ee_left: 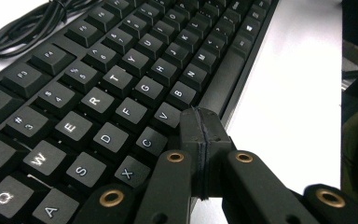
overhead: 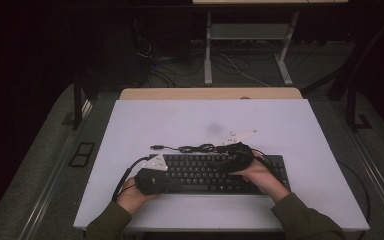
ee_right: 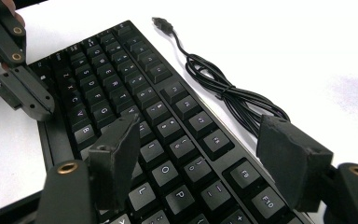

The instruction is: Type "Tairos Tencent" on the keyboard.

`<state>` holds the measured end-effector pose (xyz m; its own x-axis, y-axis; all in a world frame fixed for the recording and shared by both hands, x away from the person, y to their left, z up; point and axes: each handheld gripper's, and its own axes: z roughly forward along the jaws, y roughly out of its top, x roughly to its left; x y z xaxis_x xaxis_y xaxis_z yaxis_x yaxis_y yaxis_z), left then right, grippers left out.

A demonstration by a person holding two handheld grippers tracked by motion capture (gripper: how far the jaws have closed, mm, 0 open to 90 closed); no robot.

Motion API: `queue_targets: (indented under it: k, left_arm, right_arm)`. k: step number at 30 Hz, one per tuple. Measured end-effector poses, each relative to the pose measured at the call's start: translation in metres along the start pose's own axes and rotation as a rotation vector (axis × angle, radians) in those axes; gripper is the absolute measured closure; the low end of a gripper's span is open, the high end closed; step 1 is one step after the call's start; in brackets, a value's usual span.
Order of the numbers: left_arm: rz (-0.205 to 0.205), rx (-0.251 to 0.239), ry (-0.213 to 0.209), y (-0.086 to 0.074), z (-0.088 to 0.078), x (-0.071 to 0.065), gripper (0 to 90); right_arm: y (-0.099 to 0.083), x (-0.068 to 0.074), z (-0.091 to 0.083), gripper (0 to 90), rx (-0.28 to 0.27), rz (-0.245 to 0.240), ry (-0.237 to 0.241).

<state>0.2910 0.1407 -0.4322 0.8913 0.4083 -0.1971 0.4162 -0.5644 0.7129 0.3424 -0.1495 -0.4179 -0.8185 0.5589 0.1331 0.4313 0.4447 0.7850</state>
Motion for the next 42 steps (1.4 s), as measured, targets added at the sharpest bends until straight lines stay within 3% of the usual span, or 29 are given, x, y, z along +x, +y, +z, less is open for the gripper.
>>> queue_targets:
  k: [22, 32, 42]
  left_arm:
    - [0.002, 0.005, 0.012, 0.0, 0.0, 0.002, 89.6]
    - [-0.002, -0.047, 0.025, 0.006, -0.009, 0.004, 89.5]
    - [-0.017, -0.086, 0.069, 0.014, -0.014, 0.016, 86.7]
  right_arm:
    - [0.0, 0.0, 0.0, 29.7, 0.001, -0.002, 0.0]
    - [0.0, 0.0, 0.0, 29.7, 0.003, -0.004, 0.0]
    - [0.0, 0.001, 0.002, 29.6, 0.004, -0.003, 0.002]
